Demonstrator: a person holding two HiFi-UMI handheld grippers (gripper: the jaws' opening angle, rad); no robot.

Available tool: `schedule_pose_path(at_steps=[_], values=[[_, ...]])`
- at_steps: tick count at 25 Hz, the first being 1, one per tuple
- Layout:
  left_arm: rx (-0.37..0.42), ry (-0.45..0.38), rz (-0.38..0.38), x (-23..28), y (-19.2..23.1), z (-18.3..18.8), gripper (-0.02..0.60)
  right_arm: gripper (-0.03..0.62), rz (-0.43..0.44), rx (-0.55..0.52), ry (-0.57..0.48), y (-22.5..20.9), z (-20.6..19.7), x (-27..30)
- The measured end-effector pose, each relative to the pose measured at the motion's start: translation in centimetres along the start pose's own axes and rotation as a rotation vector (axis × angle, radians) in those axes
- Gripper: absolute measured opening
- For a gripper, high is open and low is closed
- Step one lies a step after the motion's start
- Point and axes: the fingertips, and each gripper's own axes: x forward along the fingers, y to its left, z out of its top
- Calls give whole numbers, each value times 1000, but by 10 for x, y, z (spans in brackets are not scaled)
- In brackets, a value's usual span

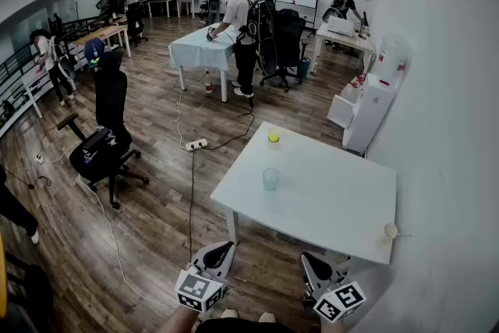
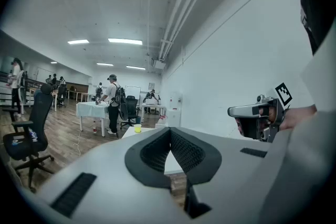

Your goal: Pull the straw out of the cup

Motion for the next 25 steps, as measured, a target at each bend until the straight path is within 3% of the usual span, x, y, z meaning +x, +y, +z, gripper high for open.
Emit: schedule_pose_path(at_steps=[25], values=[[32,-18,-46,-9,29,9,14,21,-33,53,-22,19,-3,21]])
